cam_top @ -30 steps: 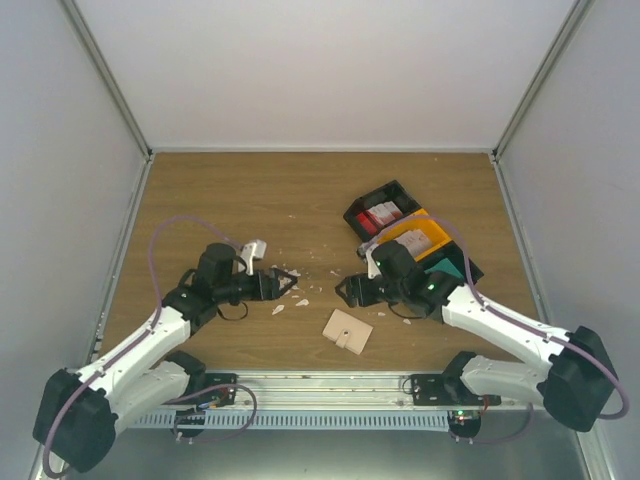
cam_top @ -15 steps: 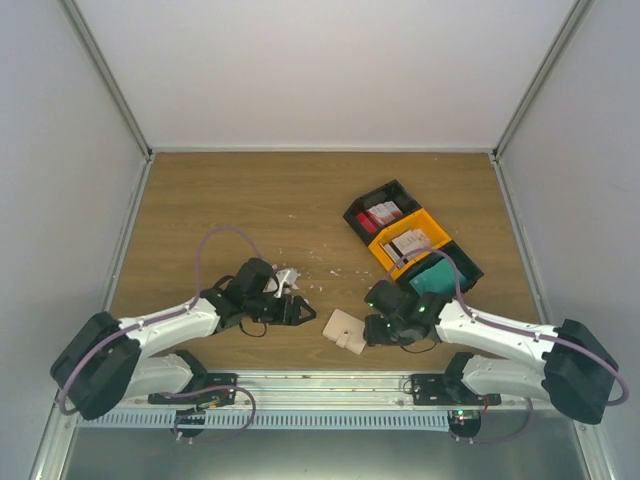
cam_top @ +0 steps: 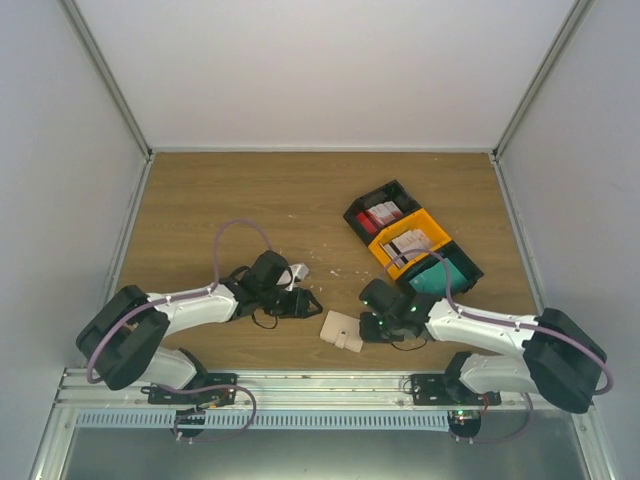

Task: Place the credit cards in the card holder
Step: Adjust the card holder at the center of the board, then pick up the card holder from the center of the board.

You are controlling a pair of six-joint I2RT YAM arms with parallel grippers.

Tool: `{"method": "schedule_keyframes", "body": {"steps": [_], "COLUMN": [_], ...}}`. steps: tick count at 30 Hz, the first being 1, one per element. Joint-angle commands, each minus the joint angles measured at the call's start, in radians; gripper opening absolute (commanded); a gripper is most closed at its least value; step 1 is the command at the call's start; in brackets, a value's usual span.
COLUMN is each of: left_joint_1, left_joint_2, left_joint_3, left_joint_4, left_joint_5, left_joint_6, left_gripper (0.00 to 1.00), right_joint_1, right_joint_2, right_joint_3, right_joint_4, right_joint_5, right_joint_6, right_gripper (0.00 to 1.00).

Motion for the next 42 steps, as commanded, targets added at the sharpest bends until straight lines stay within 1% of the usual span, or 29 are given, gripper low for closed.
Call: {"method": "schedule_keyframes", "body": {"steps": [1, 4, 7, 13, 17, 20, 24, 27, 33, 37, 39, 42], "left_joint_1": [-0.007, -0.007, -0.007, -0.008, -0.009, -0.009, -0.009, -0.011, -0.035, -0.043, -0.047, -0.048], "left_joint_2": [0.029, 0.046, 0.065, 0.1, 0.109, 0.122, 0.13, 0.13, 0.151, 0.199, 0.205, 0.212], "left_joint_3": [0.04, 0.05, 0.053, 0.06, 0.065, 0.071, 0.104, 0.135, 0.135, 0.161, 0.161, 0.153], "left_joint_4": [0.025, 0.017, 0.006, 0.016, -0.009, -0.024, -0.071, -0.113, -0.073, -0.07, -0.066, -0.059], "left_joint_5": [-0.034, -0.041, -0.049, 0.016, 0.039, 0.027, -0.014, -0.043, 0.004, 0.019, 0.019, 0.026], "left_joint_6": [0.018, 0.018, 0.019, 0.053, 0.089, 0.1, 0.155, 0.212, 0.219, 0.219, 0.217, 0.214], "left_gripper": [0.53, 0.55, 0.58, 0.6, 0.61, 0.61, 0.58, 0.58, 0.58, 0.58, 0.58, 0.57], "right_joint_1": [-0.036, -0.07, -0.1, -0.147, -0.148, -0.149, -0.148, -0.145, -0.097, -0.087, -0.086, -0.085], "right_joint_2": [0.039, 0.07, 0.09, 0.123, 0.134, 0.135, 0.11, 0.053, -0.061, -0.131, -0.131, -0.078], "right_joint_3": [-0.011, -0.011, -0.01, 0.0, 0.021, 0.056, 0.127, 0.14, 0.051, -0.019, -0.056, -0.059], "right_joint_4": [0.08, 0.108, 0.137, 0.248, 0.272, 0.268, 0.107, 0.005, -0.017, -0.004, 0.048, 0.074], "right_joint_5": [0.021, 0.022, 0.032, -0.043, -0.045, -0.014, 0.072, 0.074, -0.132, -0.268, -0.331, -0.37], "right_joint_6": [-0.041, -0.077, -0.127, -0.308, -0.378, -0.401, -0.373, -0.32, -0.238, -0.239, -0.23, -0.235], "right_gripper": [0.13, 0.06, 0.03, 0.02, 0.02, 0.08, 0.28, 0.35, 0.39, 0.42, 0.42, 0.36]}}
